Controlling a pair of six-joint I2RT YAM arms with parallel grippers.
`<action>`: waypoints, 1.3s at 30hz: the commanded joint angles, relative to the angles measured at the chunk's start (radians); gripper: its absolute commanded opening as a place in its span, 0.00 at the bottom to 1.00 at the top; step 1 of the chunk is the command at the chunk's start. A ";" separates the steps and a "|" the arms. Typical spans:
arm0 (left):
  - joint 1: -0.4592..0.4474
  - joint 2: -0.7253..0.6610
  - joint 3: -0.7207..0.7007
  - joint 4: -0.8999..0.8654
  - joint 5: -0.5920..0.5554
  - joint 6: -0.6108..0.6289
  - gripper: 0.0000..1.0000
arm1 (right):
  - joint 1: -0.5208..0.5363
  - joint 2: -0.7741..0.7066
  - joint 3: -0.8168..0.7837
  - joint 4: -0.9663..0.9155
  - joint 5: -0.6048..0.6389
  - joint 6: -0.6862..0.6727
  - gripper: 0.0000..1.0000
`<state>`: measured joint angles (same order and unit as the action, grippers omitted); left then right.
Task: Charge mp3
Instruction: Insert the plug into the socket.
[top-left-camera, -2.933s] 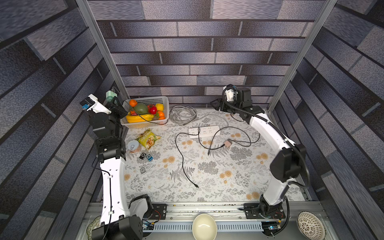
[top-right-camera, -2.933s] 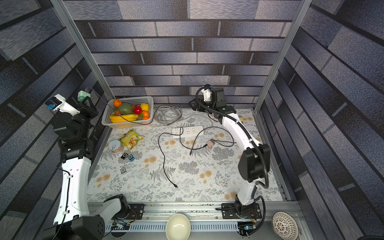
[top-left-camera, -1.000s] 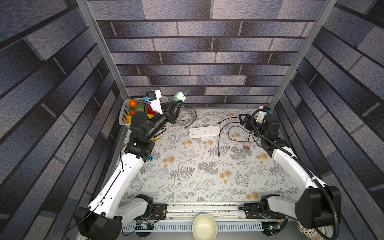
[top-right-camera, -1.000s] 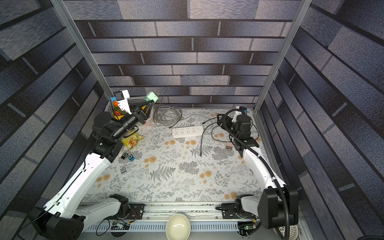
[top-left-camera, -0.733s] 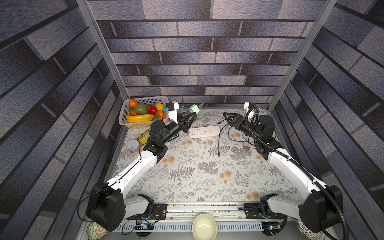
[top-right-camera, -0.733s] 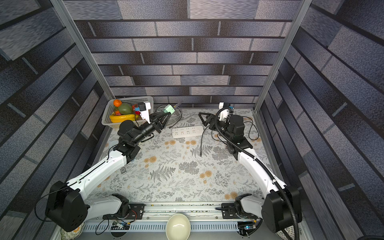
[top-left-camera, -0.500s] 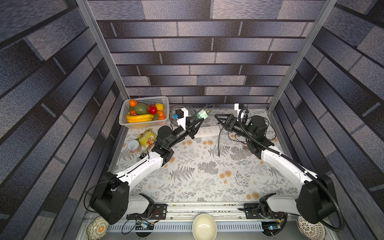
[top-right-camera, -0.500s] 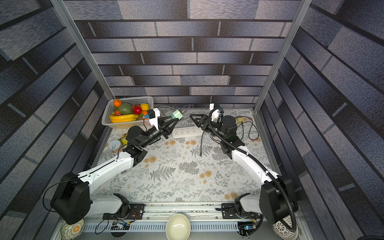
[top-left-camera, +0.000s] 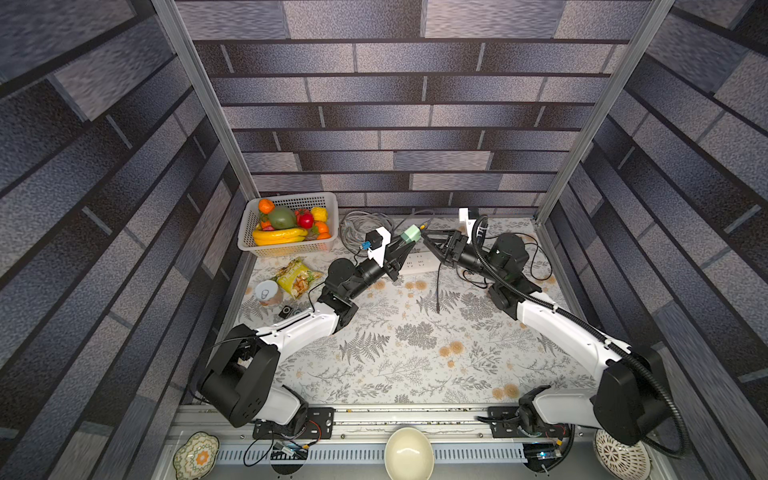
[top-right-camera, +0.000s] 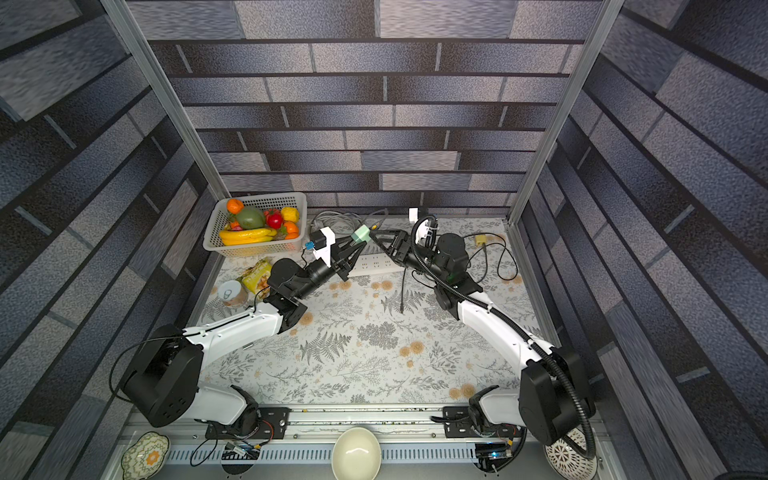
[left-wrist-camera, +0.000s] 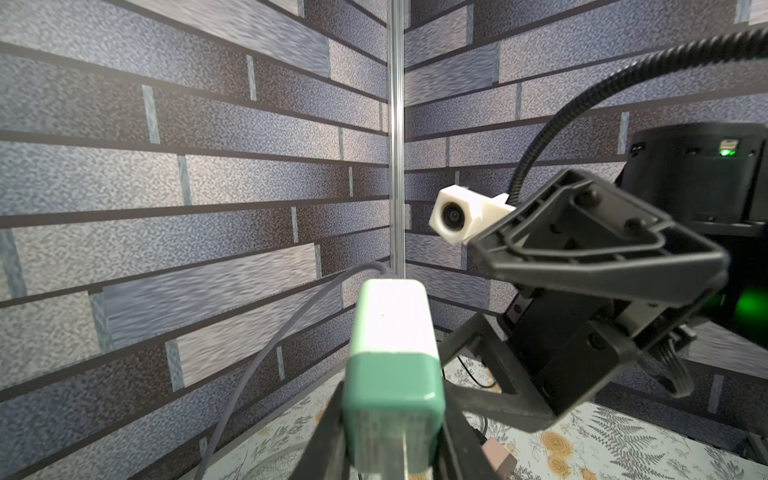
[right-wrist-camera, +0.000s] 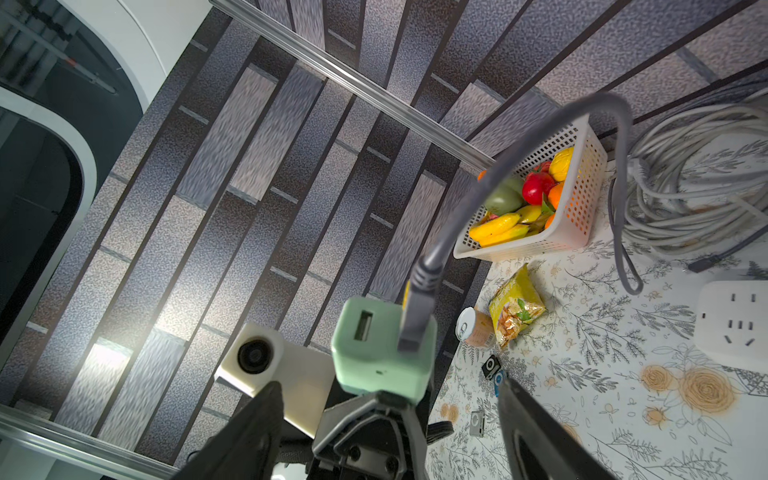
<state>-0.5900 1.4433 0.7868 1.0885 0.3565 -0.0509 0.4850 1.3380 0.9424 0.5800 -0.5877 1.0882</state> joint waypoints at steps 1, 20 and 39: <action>-0.011 0.012 -0.014 0.088 0.010 0.040 0.09 | 0.018 0.024 0.035 0.000 0.001 -0.006 0.80; -0.011 0.091 -0.054 0.199 0.070 0.065 0.09 | 0.036 0.029 0.071 -0.078 0.007 -0.063 0.52; 0.067 0.073 -0.053 0.151 0.368 -0.020 0.10 | -0.028 -0.015 0.190 -0.397 -0.295 -0.252 0.52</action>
<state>-0.5297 1.5326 0.7319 1.2686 0.6617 -0.0528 0.4656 1.3441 1.0767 0.2096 -0.7719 0.8764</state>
